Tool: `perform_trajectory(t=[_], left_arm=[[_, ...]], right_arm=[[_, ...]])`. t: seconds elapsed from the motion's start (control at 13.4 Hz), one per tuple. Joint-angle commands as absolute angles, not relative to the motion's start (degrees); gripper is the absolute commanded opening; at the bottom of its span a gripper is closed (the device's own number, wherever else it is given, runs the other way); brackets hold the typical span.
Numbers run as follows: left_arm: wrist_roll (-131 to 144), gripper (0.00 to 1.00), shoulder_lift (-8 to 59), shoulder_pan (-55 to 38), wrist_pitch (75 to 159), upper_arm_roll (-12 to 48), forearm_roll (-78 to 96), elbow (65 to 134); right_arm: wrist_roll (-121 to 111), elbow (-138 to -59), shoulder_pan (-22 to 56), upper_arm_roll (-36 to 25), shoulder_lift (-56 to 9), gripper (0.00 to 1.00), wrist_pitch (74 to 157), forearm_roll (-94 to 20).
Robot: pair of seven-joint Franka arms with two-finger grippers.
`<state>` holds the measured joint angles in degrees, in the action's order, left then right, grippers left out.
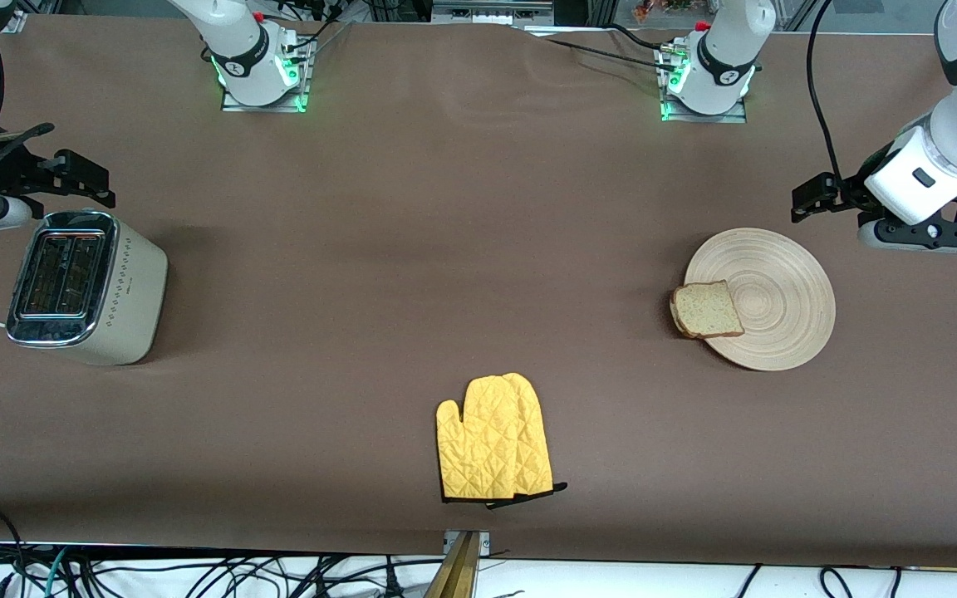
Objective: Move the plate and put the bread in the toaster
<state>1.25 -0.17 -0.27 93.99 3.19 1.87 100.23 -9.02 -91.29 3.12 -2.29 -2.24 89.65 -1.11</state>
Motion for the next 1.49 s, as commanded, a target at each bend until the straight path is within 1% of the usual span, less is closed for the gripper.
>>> perform_trajectory(t=[0.0,1.12,1.41], left_arm=[[1.76,1.00,0.97,-0.35,92.72,3.16,2.81,97.65],[1.50,1.00,1.05,-0.35,92.99,3.16,2.02,97.56],[1.58,1.00,2.02,-0.35,92.90,3.16,1.93,96.06]], right_arm=[[-8.88,-90.35,3.16,-2.20,-2.02,1.00,89.21,-0.26],[-9.05,-90.35,3.08,-2.29,-2.20,1.00,89.30,-0.26],[-9.05,-90.35,3.08,-2.29,-2.20,1.00,89.30,-0.18]])
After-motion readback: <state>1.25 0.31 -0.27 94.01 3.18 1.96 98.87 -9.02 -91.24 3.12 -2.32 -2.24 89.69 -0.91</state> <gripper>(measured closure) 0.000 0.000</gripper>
